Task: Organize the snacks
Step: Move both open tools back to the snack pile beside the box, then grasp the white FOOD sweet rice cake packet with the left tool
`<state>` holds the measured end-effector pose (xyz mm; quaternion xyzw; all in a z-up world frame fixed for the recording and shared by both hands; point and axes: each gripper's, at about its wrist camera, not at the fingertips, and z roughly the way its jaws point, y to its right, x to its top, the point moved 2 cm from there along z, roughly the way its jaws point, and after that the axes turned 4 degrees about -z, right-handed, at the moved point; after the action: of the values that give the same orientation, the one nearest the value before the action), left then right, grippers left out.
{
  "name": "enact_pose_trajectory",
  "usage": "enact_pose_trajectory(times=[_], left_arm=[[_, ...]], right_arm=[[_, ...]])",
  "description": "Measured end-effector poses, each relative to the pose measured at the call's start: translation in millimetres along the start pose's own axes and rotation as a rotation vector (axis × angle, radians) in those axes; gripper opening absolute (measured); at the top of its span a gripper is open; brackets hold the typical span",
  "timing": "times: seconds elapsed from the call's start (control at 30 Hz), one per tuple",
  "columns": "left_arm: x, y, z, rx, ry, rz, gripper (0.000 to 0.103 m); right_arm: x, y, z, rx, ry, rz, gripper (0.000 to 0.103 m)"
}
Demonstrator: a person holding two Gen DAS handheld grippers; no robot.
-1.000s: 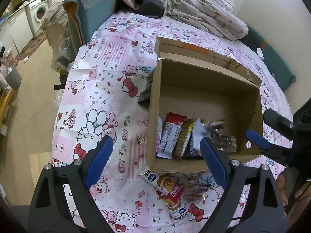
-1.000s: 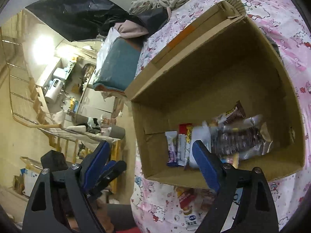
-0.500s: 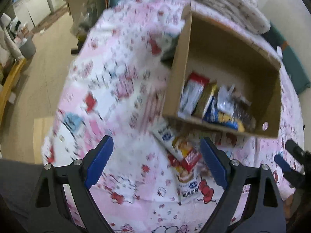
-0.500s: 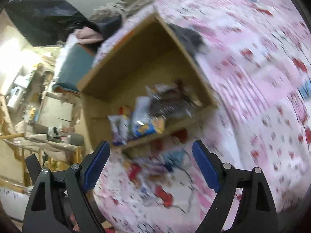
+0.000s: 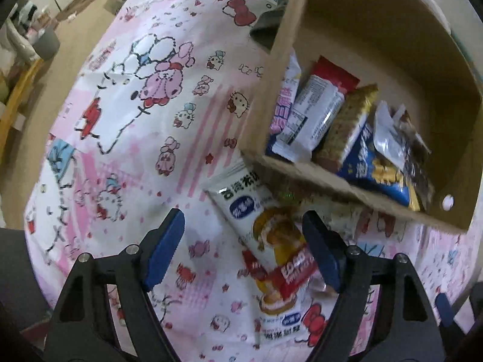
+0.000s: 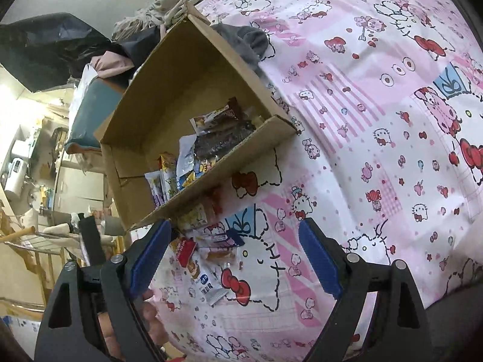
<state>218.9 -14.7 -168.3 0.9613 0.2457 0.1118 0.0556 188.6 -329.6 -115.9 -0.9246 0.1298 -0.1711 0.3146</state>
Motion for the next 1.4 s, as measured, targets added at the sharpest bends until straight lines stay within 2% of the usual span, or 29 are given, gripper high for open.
enact_pose_trajectory(times=[0.3, 0.37, 0.43, 0.57, 0.63, 0.77, 1.1, 1.17, 1.3, 1.4], left_arm=[[-0.7, 7.1, 12.5, 0.026, -0.070, 0.053, 0.078], [-2.6, 11.1, 16.4, 0.039, -0.069, 0.064, 0.075], [-1.9, 10.7, 18.2, 0.065, -0.062, 0.072, 0.060], [-0.8, 10.5, 21.8, 0.065, -0.063, 0.063, 0.051], [-0.1, 9.1, 22.3, 0.075, -0.063, 0.080, 0.028], [-0.5, 6.4, 16.5, 0.048, -0.061, 0.097, 0.028], [5.5, -14.9, -23.4, 0.038, -0.046, 0.160, 0.028], [5.1, -19.3, -36.6, 0.043, -0.021, 0.197, 0.028], [1.2, -20.5, -51.5, 0.036, -0.012, 0.281, 0.028], [-3.1, -21.8, -61.5, 0.025, -0.015, 0.308, 0.028]], right_arm=[[-2.7, -4.2, 6.3, 0.033, -0.037, 0.007, 0.090], [-3.0, -6.0, 7.5, 0.035, -0.041, 0.002, 0.090], [-3.4, -7.5, 8.8, 0.036, -0.043, 0.000, 0.090], [-3.6, -7.0, 9.8, 0.020, -0.046, -0.007, 0.090], [-3.6, -5.8, 10.9, 0.025, -0.051, 0.004, 0.090], [-3.9, -7.2, 12.0, 0.022, -0.050, -0.003, 0.090], [-4.7, -13.2, 15.0, 0.033, -0.058, -0.020, 0.090], [-5.8, -15.0, 16.5, 0.029, -0.063, -0.028, 0.090], [-9.1, -18.6, 19.8, 0.019, -0.075, -0.044, 0.090], [-12.5, -23.4, 23.2, 0.020, -0.092, -0.066, 0.090]])
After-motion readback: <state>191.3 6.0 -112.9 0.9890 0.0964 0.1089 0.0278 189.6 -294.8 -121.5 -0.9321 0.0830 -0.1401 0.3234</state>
